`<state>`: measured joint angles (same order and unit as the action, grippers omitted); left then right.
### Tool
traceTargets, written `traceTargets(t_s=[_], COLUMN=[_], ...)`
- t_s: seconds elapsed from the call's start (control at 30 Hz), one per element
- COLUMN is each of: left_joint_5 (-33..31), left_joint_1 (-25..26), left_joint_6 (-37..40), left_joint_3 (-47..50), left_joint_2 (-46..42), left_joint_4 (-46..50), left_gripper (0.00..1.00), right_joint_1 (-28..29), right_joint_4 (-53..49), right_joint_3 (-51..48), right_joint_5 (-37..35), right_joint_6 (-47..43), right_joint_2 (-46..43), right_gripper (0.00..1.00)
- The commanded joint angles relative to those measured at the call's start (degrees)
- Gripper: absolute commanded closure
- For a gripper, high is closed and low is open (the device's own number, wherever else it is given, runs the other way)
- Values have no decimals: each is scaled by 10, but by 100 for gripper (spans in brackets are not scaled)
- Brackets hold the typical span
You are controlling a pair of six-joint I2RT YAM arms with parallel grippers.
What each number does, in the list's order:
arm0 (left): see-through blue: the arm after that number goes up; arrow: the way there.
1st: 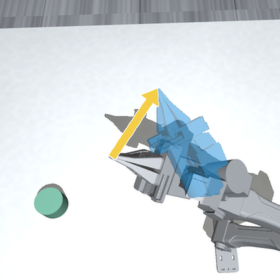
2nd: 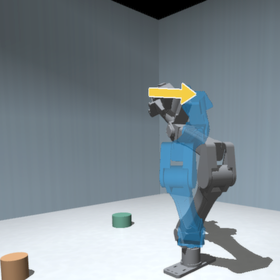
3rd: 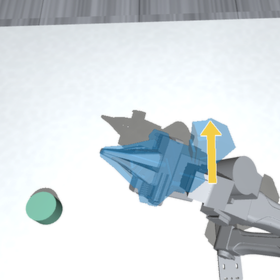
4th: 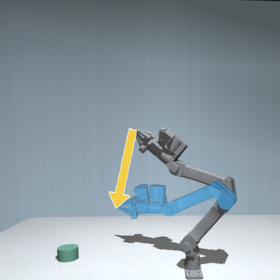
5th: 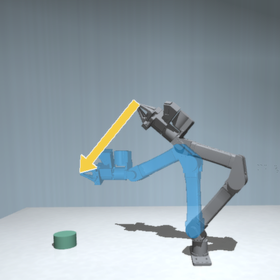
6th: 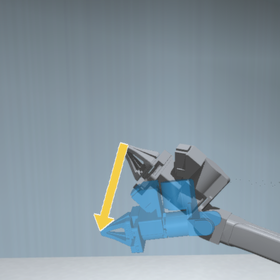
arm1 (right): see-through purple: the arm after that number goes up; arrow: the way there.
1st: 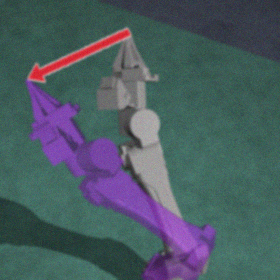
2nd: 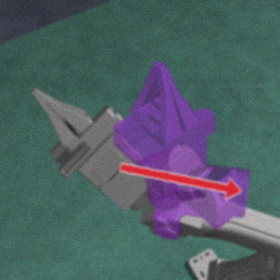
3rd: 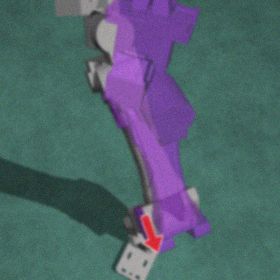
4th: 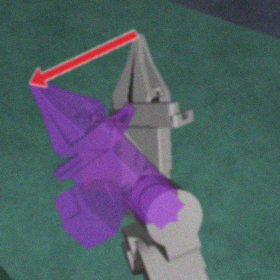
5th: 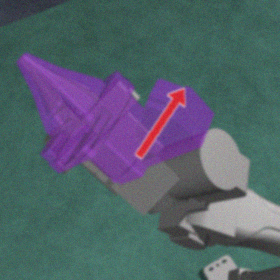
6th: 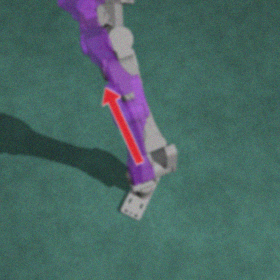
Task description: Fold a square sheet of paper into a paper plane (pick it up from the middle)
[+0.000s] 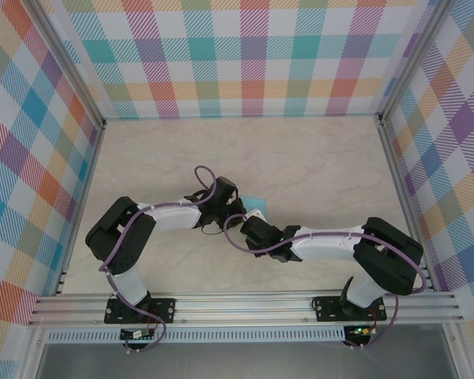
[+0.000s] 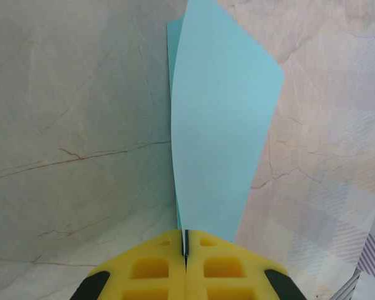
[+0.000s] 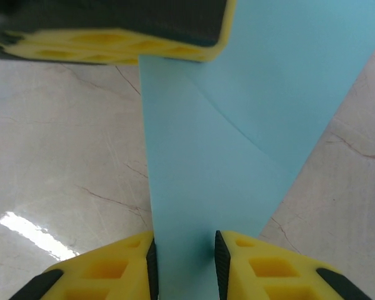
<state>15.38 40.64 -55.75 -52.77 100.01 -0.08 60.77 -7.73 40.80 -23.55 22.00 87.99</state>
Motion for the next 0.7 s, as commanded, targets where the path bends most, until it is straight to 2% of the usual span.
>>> traceTargets(t_s=[0.0,0.37,0.57,0.67], left_joint_5=[2,3,3,-4], left_joint_1=[4,5,5,6], left_joint_6=[2,4,4,3], left_joint_3=[-16,-18,-19,-18], left_joint_2=[-4,-6,-7,-11], left_joint_4=[12,16,19,23], left_gripper=[100,100,100,100], right_joint_1=[2,3,2,2], right_joint_4=[12,11,19,12], right_joint_3=[1,6,-3,1], right_joint_5=[0,9,19,23], right_joint_6=[4,18,19,29], right_joint_2=[-23,19,15,14], right_gripper=[69,83,86,80])
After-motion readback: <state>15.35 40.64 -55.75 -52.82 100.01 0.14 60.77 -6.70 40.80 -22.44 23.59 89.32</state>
